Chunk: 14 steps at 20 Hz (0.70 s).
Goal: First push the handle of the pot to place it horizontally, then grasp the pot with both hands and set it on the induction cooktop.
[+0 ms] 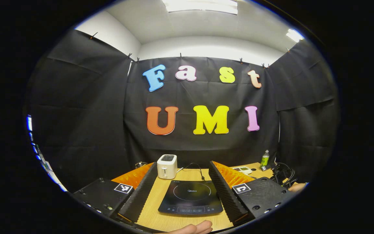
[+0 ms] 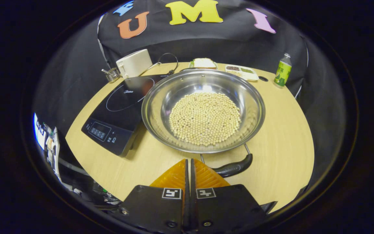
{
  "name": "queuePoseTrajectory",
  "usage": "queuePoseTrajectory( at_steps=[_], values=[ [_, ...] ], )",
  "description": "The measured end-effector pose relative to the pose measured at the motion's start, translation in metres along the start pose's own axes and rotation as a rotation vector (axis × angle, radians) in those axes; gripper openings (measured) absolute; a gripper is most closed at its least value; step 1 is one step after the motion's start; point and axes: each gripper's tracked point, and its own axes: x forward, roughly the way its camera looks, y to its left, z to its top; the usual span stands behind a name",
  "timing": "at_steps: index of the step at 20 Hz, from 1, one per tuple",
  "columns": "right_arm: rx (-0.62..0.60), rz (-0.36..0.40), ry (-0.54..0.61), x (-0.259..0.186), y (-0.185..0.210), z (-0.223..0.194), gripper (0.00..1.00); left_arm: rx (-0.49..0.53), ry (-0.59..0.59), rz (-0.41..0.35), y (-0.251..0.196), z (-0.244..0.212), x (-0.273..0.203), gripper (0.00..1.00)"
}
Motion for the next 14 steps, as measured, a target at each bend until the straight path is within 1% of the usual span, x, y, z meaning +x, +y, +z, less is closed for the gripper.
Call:
queuePoseTrajectory(
  at_steps=[1,2,3,4,7,8,9,14],
  values=[
    [-0.006,-0.007,-0.001,0.000,-0.005,-0.001,0.00,0.002,0.000,-0.004,-0.002,0.000,0.000,0.95],
    [-0.016,-0.014,-0.002,-0.001,-0.010,0.000,0.04,0.004,-0.001,-0.008,-0.005,-0.001,0.000,0.95],
    [-0.024,-0.022,-0.003,-0.001,-0.014,-0.001,0.00,0.007,-0.001,-0.013,-0.008,-0.001,0.001,0.95],
    [-0.031,-0.027,-0.005,-0.002,-0.019,-0.001,0.04,0.010,-0.001,-0.017,-0.012,-0.001,0.001,0.95],
    [-0.055,-0.025,-0.002,-0.004,-0.029,-0.003,0.04,0.013,0.003,-0.034,-0.022,-0.002,0.002,0.95],
    [-0.048,-0.025,0.000,-0.005,-0.033,-0.002,0.04,0.008,0.006,-0.041,-0.026,-0.002,0.003,0.84],
    [-0.042,-0.023,0.004,-0.006,-0.037,-0.003,0.04,0.002,0.009,-0.046,-0.029,-0.002,0.003,0.95],
    [0.005,-0.023,0.005,-0.008,-0.061,0.001,0.04,-0.005,0.005,-0.057,-0.039,-0.001,0.006,0.95]
  ],
)
